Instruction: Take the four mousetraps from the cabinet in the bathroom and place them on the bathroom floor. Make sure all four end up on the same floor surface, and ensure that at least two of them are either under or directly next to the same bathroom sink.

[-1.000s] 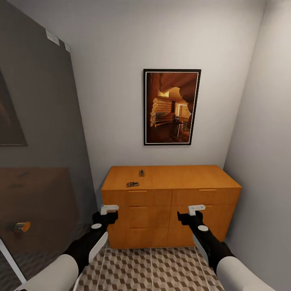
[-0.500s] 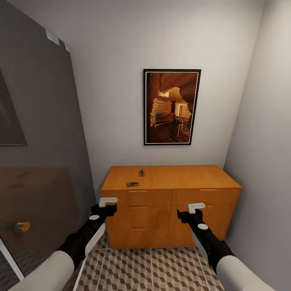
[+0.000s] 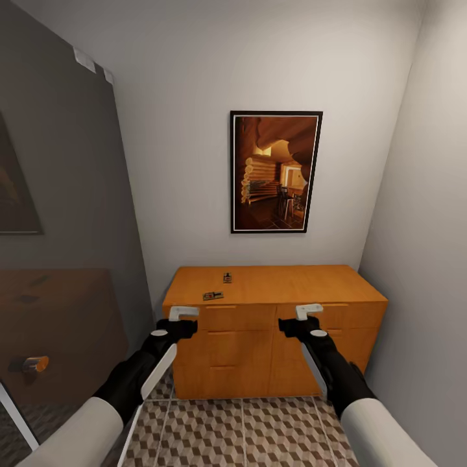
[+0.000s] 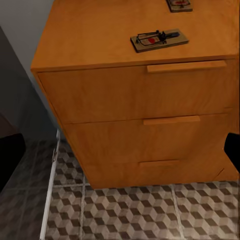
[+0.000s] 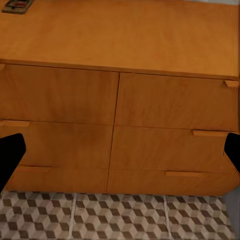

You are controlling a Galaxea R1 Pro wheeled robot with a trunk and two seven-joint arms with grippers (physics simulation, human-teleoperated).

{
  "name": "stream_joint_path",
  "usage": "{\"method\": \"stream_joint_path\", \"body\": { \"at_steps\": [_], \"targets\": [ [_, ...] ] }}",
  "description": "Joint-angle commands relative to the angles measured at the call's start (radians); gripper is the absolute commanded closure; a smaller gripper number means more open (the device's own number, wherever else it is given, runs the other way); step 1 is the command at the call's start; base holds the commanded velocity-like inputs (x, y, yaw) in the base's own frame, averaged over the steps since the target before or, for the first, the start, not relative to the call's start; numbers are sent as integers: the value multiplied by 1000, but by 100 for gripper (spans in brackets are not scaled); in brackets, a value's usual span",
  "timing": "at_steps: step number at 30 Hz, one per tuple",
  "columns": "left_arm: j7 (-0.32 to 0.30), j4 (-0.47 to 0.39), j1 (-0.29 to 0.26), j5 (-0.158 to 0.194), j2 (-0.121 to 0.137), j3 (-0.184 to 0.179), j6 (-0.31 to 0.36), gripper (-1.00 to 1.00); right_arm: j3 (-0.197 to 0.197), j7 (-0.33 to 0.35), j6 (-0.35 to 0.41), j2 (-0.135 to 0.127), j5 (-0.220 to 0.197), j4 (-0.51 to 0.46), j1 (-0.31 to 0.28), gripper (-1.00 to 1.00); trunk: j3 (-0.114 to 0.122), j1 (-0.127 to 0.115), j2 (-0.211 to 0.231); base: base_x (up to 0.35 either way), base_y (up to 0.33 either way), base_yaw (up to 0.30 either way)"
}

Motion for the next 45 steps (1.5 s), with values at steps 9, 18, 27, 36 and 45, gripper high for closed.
{"method": "stream_joint_path", "body": {
  "at_steps": [9,18,27,36,45],
  "targets": [
    [32,-127,-5,9,-29,12,146,-100,4,-7,139,23,5,-160,-16,-100,-1,0,-1,0,0,0],
    [102,-209,-8,9,-45,35,238,-100,3,-5,200,27,-1,-176,-101,-100,-1,0,-1,0,0,0],
    [112,-209,-9,9,-62,38,250,-100,5,-2,249,28,-7,-164,-125,-100,-1,0,-1,0,0,0],
    [111,-193,-8,12,-77,82,243,-100,59,-1,242,27,-7,-159,-127,-100,-1,0,-1,0,0,0],
    [105,-151,-8,13,-78,98,235,-100,69,-3,92,27,-13,-134,-121,-100,-1,0,-1,0,0,0]
  ]
}}
